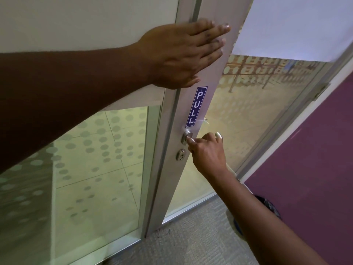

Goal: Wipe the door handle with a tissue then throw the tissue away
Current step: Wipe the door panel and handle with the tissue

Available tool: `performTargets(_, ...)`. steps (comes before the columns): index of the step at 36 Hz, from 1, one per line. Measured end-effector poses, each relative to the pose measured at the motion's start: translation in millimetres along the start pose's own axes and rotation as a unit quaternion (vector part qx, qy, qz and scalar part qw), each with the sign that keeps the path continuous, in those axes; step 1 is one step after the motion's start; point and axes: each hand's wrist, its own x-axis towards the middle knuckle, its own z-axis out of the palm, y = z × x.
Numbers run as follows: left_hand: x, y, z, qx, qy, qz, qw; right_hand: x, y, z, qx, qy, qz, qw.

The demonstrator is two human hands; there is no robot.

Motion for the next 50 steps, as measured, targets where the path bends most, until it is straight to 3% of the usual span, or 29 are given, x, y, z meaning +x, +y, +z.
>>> performTargets(13,-1,-3,-4,0.0,0.009,-0.002,1.0,-5,28,-7,-0.063,0.014,-0.138,0.988)
performTargets(16,0,-2,-3,-0.005,0.001,0.001,1.0,-10,35,-11,0.019,0.074,-0.076,0.994)
performTargets(18,1,-1,0,-0.008,0.006,-0.004,1.0,-19,42,-15,0.18,0.119,0.035,0.976)
performTargets(20,1,0,0,-0.001,0.008,-0.009,1.0,-30,42,-12,0.374,0.162,0.217,0.887)
performTargets(23,0,0,-3,0.014,-0.003,-0.008,1.0,-42,23,14,0.622,0.14,0.427,0.641)
performTargets(24,0,0,-4,0.014,-0.008,-0.006,1.0,-44,14,24,0.683,0.103,0.457,0.56)
performTargets(26,0,-1,-6,0.008,-0.016,-0.005,1.0,-43,-6,38,0.765,0.032,0.468,0.44)
performTargets(30,0,-2,-8,0.008,-0.017,-0.002,1.0,-28,-29,40,0.855,-0.019,0.423,0.301)
performTargets(40,0,-1,-10,0.018,-0.027,0.003,0.999,-8,-27,37,0.926,0.004,0.365,0.099)
performTargets(44,1,-1,-11,0.021,-0.037,0.001,0.999,-10,-25,37,0.928,0.011,0.367,0.067)
performTargets(50,-1,0,-12,0.03,-0.044,0.001,0.999,-24,-14,36,0.918,0.023,0.393,0.048)
